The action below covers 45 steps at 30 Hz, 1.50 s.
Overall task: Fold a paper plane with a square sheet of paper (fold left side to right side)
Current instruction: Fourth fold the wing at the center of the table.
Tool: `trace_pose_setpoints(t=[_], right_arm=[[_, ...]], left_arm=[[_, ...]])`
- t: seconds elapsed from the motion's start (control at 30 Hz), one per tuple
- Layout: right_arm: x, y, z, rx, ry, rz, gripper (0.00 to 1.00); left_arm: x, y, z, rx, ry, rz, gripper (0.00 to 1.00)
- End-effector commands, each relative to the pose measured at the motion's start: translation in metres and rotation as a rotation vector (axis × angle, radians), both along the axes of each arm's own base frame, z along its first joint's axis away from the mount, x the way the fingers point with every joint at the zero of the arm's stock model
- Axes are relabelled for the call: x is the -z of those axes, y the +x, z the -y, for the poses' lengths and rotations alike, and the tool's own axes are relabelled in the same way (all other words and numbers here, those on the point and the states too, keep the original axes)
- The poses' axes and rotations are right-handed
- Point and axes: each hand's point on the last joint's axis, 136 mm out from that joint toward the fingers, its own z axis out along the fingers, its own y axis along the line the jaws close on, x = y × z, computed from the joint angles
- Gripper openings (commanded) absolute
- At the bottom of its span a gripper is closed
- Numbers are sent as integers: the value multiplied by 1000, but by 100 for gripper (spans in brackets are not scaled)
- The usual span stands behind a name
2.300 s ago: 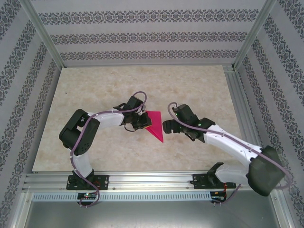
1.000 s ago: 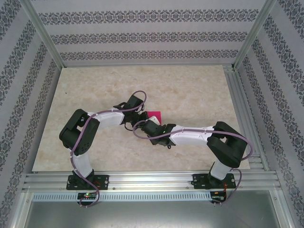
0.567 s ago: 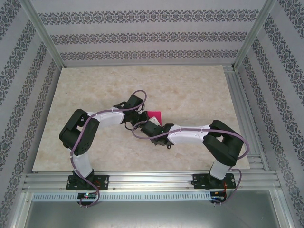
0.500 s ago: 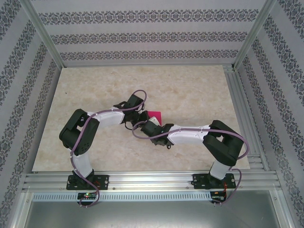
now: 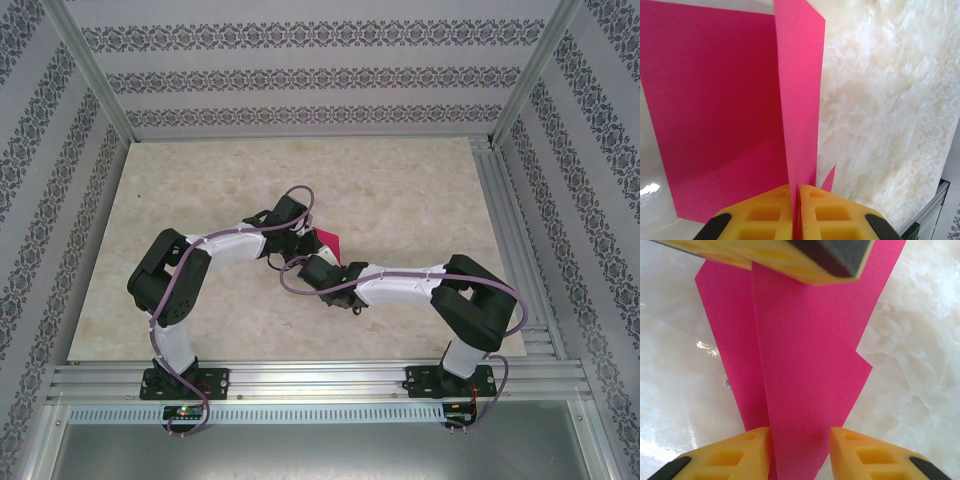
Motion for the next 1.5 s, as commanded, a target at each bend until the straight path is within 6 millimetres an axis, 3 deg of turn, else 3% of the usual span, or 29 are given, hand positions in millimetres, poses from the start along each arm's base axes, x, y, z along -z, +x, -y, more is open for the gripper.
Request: trace_pose_setpoints(t=[0.0, 0.23, 0.67, 0.83, 1.23, 1.37, 1.47], right_arm=[[0, -2, -4, -29, 9, 7, 35], [9, -7, -4, -41, 7, -22, 31], [12, -8, -3, -43, 23, -38, 13], [14, -10, -4, -53, 52, -63, 11], [17, -13, -4, -63, 107, -110, 10], [20, -15, -7, -77, 109, -123, 10], [22, -15, -7, -83, 105, -127, 10]], left_arm=[[-6, -5, 13, 34, -24, 3, 12], [-6, -5, 12, 30, -19, 6, 12], [-9, -6, 11, 34, -19, 10, 15], [-21, -5, 9, 47, -14, 37, 28], [-83, 21, -9, -3, -98, 143, 64], [-92, 32, -17, -52, -143, 153, 75], [-91, 37, -18, -58, -159, 147, 77]])
